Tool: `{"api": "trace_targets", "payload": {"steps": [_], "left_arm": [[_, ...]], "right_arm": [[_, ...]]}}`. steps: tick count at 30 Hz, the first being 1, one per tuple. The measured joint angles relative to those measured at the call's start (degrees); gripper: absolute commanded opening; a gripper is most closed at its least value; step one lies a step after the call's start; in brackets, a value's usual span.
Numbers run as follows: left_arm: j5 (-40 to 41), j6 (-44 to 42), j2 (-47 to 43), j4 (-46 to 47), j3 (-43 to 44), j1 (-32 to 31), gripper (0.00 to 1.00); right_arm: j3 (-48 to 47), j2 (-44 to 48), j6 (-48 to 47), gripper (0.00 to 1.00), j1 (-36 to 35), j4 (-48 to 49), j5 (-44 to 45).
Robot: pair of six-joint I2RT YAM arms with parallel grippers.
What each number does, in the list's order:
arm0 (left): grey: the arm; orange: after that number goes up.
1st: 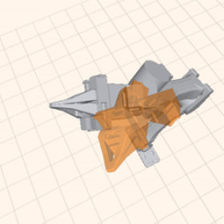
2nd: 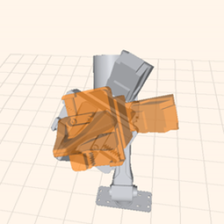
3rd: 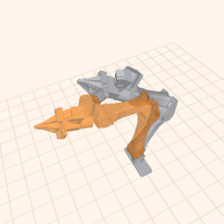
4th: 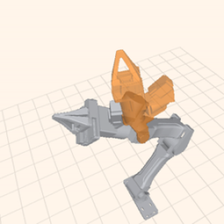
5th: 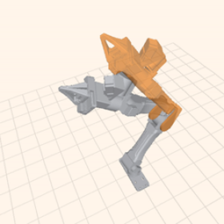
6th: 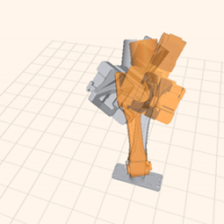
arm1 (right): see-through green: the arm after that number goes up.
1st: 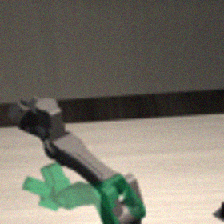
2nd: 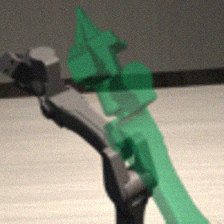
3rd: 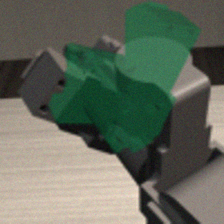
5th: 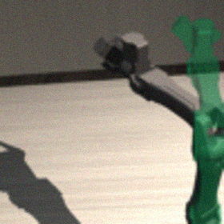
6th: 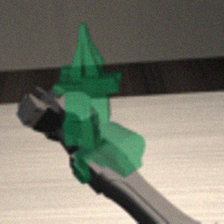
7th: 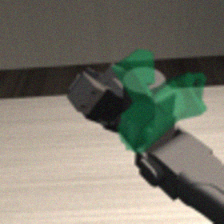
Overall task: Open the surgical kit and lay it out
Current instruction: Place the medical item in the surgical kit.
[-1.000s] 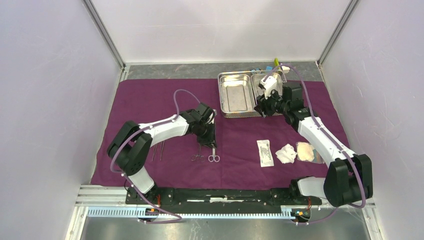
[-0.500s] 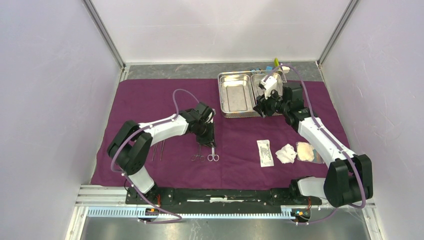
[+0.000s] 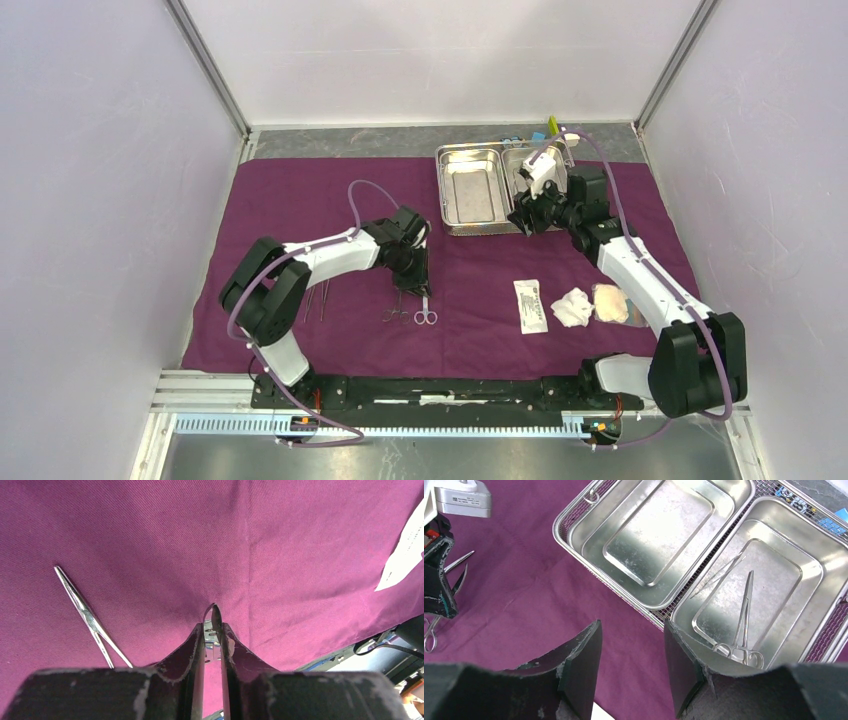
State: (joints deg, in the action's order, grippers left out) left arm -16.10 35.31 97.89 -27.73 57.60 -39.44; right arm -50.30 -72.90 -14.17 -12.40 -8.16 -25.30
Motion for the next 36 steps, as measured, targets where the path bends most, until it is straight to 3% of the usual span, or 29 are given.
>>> {"api": "trace_targets", "payload": {"steps": [12,29,36], "left_arm": [[0.00,0.00,0.39,0.15,0.00,0.48,0.14],[-0.07,0.00,2.56,0.59,0.35,0.85,0.19],[-0.55,0.02,3.32,0.35,0.96,1.03,0.27]], "right_arm": [[0.31,0.11,0.42,0.56,0.15,0.39,-0.39],[0.31,0.11,0.44,0.56,0.15,0.37,-0.76],[0.33,0.22,0.46,0.56,0.15,0.37,-0.74]]}}
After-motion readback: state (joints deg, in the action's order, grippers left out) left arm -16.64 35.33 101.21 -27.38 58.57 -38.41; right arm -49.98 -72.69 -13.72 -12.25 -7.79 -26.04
